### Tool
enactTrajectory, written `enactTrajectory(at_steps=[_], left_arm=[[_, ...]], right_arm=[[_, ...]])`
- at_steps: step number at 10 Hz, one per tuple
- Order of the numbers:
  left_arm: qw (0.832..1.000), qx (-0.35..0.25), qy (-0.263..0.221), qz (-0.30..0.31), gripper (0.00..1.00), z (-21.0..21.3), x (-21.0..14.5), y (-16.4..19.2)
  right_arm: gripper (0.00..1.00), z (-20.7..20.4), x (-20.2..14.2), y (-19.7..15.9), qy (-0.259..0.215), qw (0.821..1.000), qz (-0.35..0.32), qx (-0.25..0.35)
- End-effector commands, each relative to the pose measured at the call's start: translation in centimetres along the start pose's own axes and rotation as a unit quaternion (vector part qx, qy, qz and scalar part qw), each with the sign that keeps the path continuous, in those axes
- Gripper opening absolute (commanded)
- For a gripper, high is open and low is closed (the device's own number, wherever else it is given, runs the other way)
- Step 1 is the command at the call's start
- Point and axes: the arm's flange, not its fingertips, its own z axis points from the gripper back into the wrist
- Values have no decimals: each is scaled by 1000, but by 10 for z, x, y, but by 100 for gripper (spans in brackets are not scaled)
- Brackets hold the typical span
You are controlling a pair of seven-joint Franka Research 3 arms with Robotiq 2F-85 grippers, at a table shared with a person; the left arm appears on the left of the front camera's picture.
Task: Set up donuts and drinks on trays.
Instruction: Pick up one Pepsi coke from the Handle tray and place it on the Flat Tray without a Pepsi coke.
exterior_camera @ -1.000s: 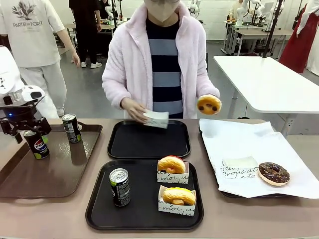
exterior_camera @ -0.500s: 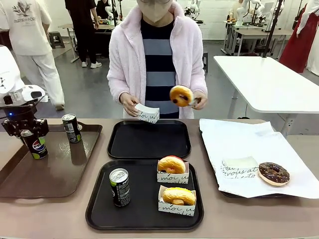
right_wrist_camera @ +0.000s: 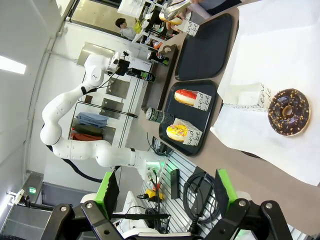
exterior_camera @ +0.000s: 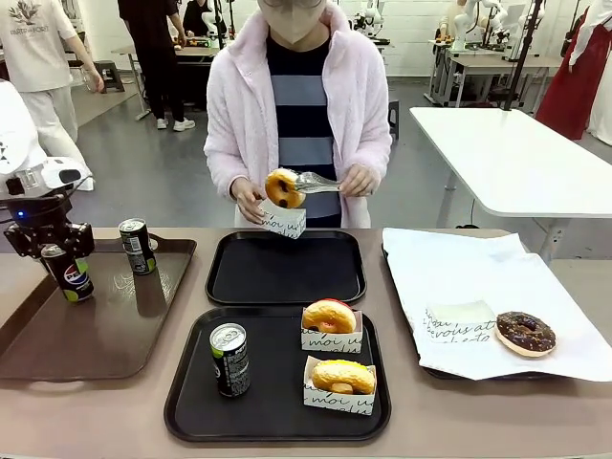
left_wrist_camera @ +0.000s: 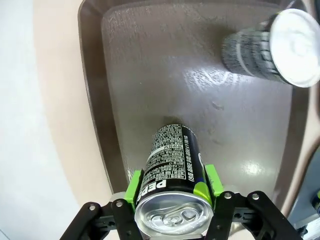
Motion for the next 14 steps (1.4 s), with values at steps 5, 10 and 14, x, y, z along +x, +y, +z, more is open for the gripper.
enactTrajectory(at_steps=[5, 10, 14], left_arm=[[1000, -25, 4, 13, 0, 102, -39, -37], [1000, -24, 3, 4, 0, 109, -45, -37], [1000, -25, 6, 5, 59, 107, -45, -37]], right_arm=[[100, 1, 3, 0, -8, 1000, 9, 13], [100, 1, 3, 0, -8, 1000, 9, 13], [100, 1, 3, 0, -8, 1000, 9, 13]])
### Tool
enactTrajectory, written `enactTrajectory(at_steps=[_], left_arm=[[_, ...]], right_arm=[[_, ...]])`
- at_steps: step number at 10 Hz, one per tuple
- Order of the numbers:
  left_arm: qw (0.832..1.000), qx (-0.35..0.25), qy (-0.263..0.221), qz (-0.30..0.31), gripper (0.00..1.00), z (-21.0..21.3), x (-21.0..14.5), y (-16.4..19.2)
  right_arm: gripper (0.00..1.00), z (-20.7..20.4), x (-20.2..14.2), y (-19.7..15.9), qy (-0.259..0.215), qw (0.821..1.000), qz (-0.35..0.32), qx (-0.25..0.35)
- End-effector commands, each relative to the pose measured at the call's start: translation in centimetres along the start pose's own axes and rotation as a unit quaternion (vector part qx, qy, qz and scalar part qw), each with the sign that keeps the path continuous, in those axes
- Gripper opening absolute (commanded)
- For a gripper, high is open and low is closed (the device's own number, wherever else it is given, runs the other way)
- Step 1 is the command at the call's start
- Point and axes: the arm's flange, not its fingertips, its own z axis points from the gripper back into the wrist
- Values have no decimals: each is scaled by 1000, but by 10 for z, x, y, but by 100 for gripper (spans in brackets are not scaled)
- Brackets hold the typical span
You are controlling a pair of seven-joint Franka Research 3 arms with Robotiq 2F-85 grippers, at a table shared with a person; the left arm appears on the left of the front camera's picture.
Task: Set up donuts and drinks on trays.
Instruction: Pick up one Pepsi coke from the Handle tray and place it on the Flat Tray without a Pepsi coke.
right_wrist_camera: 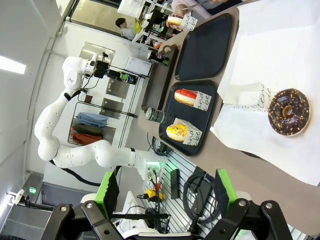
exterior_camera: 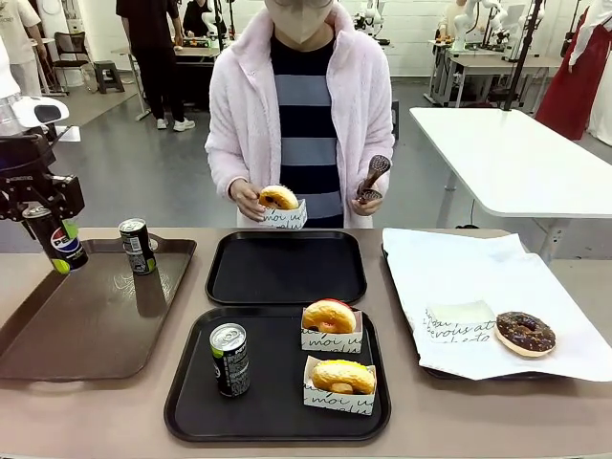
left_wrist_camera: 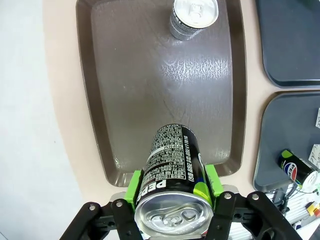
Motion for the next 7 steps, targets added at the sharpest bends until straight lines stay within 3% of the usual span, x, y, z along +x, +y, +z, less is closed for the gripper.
enactTrajectory(at_steps=[1, 3, 7], left_arm=[[1000, -2, -7, -11, 59, 3, -4, -19], [999, 21, -27, -13, 59, -11, -9, -69], [1000, 24, -1, -15, 59, -55, 18, -147]], right_arm=[[100, 1, 3, 0, -8, 1000, 9, 13], [100, 1, 3, 0, -8, 1000, 9, 13], [100, 1, 3, 0, -8, 1000, 9, 13]])
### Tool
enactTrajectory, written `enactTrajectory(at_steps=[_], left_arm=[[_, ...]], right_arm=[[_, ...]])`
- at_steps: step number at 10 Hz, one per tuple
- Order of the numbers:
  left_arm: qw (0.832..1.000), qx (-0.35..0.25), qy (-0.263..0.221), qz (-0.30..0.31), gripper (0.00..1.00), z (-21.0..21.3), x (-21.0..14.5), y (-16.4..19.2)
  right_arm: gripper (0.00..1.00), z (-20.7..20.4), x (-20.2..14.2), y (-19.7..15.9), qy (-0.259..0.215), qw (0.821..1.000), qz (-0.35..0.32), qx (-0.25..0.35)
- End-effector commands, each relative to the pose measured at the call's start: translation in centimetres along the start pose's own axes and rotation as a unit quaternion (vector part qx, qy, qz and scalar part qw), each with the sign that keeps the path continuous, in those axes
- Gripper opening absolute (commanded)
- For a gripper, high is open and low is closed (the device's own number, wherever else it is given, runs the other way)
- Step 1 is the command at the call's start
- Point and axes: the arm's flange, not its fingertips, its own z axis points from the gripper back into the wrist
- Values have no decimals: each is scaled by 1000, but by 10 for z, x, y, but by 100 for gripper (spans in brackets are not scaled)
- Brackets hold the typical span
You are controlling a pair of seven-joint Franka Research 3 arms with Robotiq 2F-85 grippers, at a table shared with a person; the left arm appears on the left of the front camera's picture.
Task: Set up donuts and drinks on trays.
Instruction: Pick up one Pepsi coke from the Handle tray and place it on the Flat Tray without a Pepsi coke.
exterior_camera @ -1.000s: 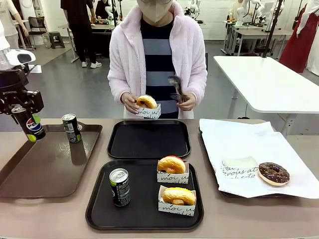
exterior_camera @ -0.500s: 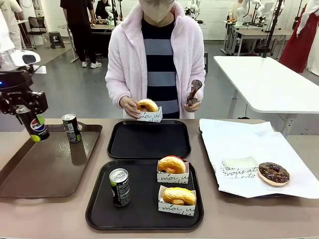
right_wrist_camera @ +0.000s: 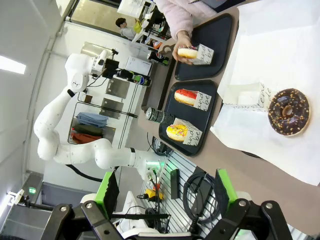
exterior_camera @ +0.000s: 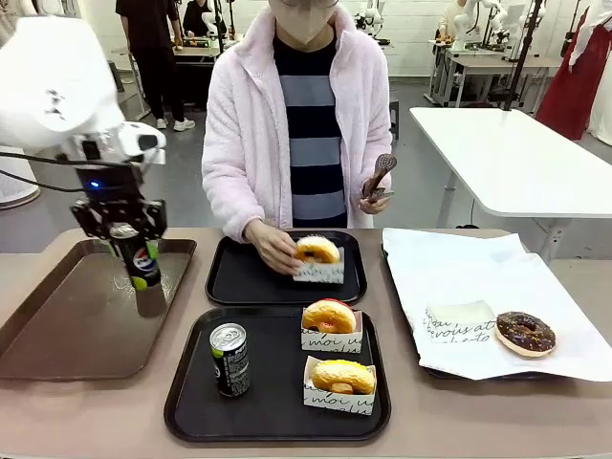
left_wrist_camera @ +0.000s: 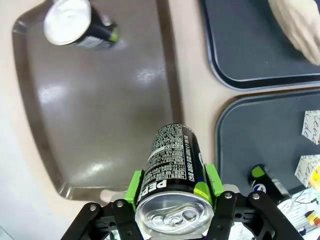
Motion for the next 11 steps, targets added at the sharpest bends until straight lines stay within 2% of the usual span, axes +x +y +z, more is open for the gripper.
enactTrajectory(at_steps=[1, 4, 6, 7, 11], left_arm=[[1000, -10, -5, 8, 59, -12, 20, -25], [1000, -18, -4, -1, 59, -33, 24, -55], [1000, -18, 6, 16, 59, -22, 18, -52], [1000, -14, 6, -14, 59, -39, 22, -53], [1000, -14, 6, -14, 59, -39, 22, -53]], right_arm=[[100, 1, 3, 0, -8, 1000, 9, 14], [100, 1, 3, 0, -8, 1000, 9, 14], [100, 1, 3, 0, -8, 1000, 9, 14], [100, 1, 3, 0, -8, 1000, 9, 14], [100, 1, 3, 0, -8, 1000, 9, 14]])
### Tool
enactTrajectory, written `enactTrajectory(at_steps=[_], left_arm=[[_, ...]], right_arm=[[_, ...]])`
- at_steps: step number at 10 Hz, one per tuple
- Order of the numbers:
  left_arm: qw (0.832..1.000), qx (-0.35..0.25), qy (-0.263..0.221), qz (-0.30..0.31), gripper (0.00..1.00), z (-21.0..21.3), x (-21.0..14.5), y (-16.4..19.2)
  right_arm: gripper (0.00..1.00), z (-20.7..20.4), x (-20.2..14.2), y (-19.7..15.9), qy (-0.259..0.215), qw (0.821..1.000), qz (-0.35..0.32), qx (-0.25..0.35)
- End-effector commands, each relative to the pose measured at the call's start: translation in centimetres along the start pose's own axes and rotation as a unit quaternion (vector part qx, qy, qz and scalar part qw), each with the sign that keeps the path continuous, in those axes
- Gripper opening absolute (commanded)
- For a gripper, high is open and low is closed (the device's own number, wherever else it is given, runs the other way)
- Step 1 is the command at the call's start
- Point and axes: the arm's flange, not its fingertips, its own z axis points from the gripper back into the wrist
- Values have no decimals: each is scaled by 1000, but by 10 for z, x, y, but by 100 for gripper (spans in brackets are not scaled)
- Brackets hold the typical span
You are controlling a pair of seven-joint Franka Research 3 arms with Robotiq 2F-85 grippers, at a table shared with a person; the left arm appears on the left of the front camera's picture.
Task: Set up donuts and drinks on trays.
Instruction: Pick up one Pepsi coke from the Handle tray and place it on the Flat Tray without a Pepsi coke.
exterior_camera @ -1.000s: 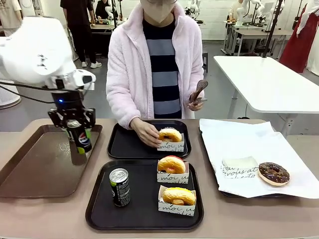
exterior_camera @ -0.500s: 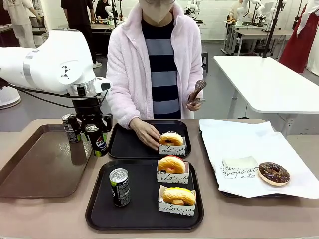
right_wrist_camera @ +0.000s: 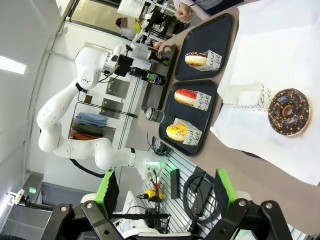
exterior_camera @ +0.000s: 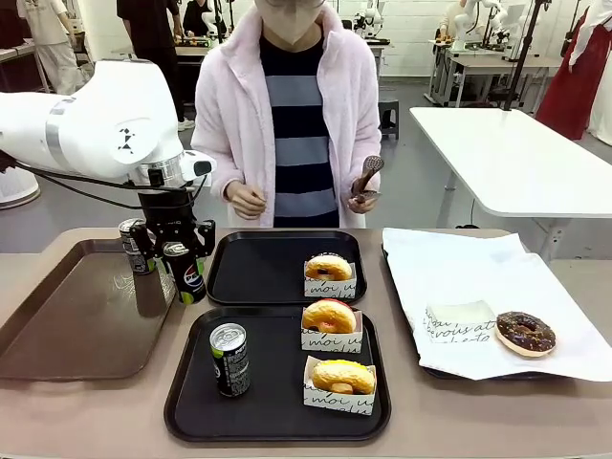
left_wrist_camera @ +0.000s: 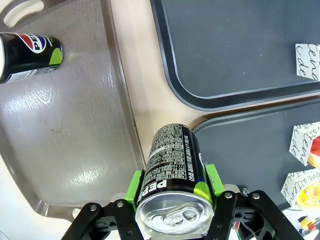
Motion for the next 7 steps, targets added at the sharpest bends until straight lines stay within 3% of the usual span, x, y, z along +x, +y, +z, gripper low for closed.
enactTrajectory(at_steps=[1, 2, 7], left_arm=[[1000, -1, -6, -5, 59, 3, 0, 0], [1000, 0, 0, 0, 59, 0, 0, 0], [998, 28, -53, -35, 59, 22, 38, -82]], right_arm=[[100, 1, 3, 0, -8, 1000, 9, 14], [100, 1, 3, 0, -8, 1000, 9, 14], [100, 1, 3, 0, -8, 1000, 9, 14]])
